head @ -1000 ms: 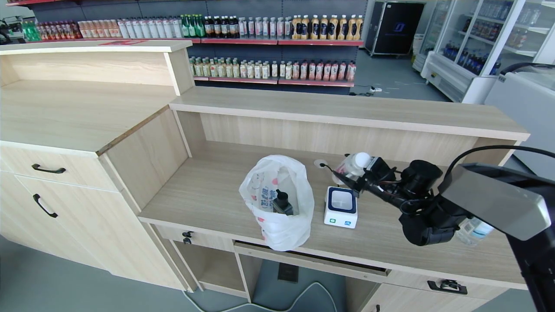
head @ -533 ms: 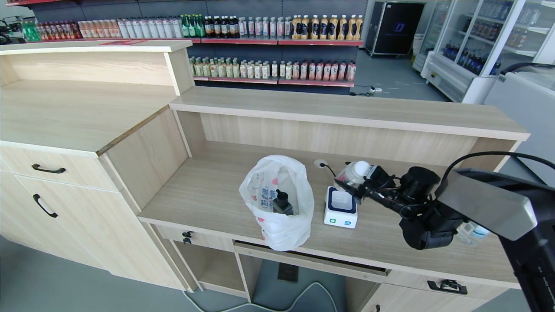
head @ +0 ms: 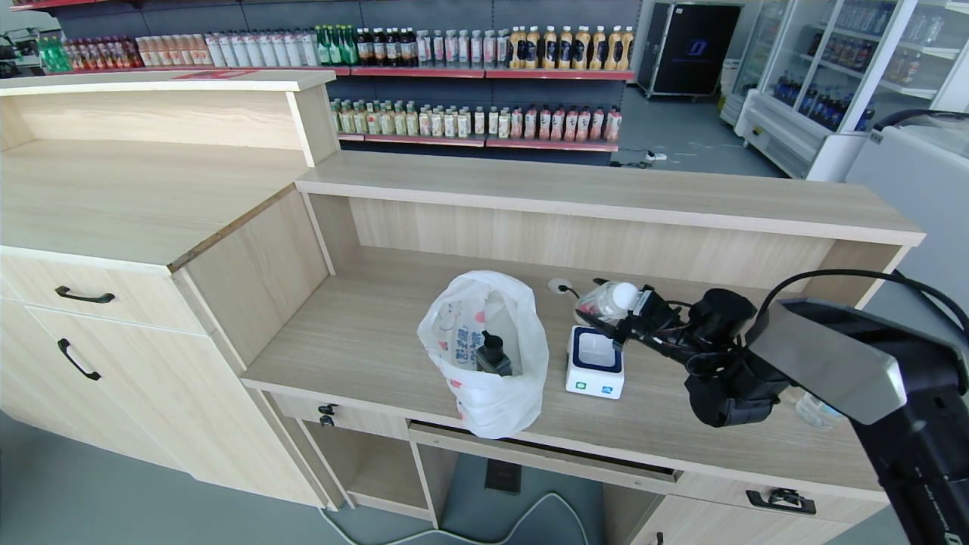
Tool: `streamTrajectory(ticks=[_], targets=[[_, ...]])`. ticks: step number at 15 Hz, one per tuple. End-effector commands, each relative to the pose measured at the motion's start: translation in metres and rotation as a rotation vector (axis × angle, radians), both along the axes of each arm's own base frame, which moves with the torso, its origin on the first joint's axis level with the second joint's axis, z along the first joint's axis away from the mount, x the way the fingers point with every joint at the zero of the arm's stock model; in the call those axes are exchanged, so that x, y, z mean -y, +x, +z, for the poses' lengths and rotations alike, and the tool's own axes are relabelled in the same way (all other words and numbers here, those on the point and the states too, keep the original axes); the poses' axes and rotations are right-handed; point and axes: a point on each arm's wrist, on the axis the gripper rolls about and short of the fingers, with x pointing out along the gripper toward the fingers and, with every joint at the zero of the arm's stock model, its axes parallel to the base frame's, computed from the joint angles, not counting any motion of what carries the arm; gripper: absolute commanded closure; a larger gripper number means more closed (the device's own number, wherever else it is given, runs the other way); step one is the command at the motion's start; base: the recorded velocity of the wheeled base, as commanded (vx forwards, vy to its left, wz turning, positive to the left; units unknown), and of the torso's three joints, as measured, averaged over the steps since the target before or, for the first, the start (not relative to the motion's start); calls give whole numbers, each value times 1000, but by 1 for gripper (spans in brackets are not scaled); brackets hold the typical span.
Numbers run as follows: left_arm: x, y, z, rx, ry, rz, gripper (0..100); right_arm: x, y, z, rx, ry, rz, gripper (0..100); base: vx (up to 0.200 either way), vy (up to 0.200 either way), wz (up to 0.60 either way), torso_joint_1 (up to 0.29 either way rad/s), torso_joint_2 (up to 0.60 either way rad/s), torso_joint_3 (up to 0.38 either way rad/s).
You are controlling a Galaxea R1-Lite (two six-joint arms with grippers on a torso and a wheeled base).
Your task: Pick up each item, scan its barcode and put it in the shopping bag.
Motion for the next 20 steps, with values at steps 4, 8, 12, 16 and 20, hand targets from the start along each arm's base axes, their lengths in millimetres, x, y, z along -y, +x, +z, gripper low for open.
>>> streamTrajectory(ticks=[4, 8, 12, 16, 20], targets=[[0, 0, 0, 1, 0, 0, 0, 0, 5, -18, 0, -22, 5, 100, 0, 0, 0, 0, 0, 0], [0, 0, 0, 1, 0, 0, 0, 0, 8, -20, 8, -21, 3, 100, 0, 0, 0, 0, 0, 0], [0, 0, 0, 1, 0, 0, 0, -7, 12, -19, 35, -18, 16, 100, 0, 0, 0, 0, 0, 0], [0, 0, 0, 1, 0, 0, 0, -7, 11, -20, 38, -24, 15, 100, 0, 0, 0, 0, 0, 0], [0, 0, 0, 1, 0, 0, 0, -5, 11, -21, 35, -24, 10, 100, 0, 0, 0, 0, 0, 0]])
